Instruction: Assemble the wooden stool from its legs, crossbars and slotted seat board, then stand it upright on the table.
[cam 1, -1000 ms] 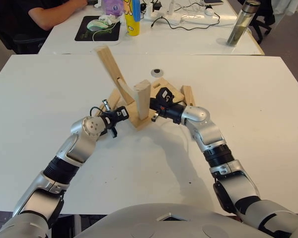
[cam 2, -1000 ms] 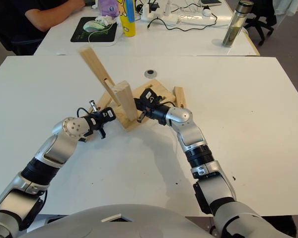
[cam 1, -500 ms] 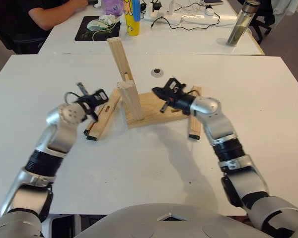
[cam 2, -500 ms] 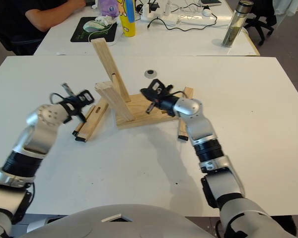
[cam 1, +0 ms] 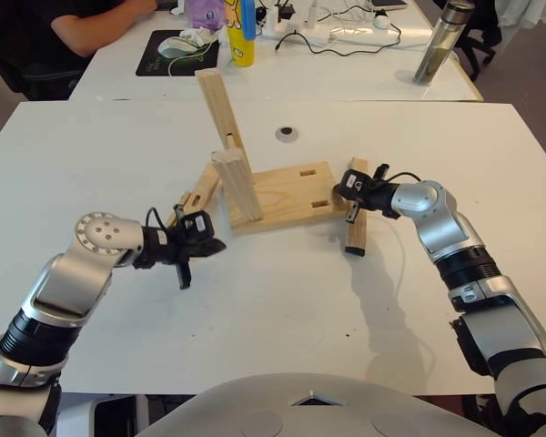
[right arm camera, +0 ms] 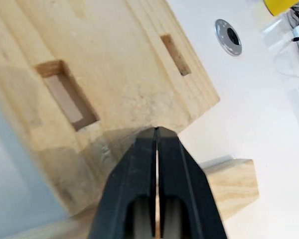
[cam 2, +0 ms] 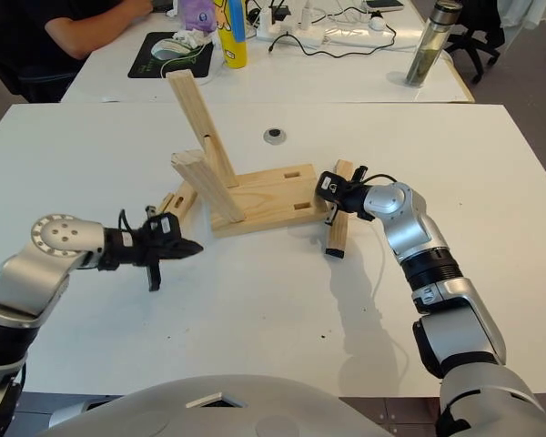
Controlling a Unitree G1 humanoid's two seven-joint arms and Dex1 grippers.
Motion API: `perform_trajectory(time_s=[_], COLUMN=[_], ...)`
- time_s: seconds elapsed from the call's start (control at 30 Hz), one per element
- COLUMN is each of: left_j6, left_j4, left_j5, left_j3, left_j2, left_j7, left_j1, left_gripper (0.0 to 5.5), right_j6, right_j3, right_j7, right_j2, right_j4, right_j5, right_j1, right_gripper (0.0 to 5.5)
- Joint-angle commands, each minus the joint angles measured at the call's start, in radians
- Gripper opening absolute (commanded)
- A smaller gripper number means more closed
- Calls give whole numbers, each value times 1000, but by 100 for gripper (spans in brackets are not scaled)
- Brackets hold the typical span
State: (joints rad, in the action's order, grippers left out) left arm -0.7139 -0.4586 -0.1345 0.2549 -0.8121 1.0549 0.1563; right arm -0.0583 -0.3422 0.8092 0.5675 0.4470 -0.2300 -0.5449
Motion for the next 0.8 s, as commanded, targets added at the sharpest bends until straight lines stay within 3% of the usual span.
perform_trajectory(time_s=[0.03,0.43,0.8], left_j6=[-8,30,84], left_j4=[4,242,352], left_j5=[56,250,281], left_j3=[72,197,220], left_j2=[19,137,224], left_j7=[-66,-300,-327], left_j1=[11,68,139], left_gripper=[1,1,1], right_j6=[-78,-341,-486], right_j3=[-95,-174,-153], right_j7=[152,421,363], right_j2=[18,139,9], right_j4=[-43,-473,-658], right_j5=[-23,79,243], right_j1=[78,208,207], right_gripper=[0,0,0])
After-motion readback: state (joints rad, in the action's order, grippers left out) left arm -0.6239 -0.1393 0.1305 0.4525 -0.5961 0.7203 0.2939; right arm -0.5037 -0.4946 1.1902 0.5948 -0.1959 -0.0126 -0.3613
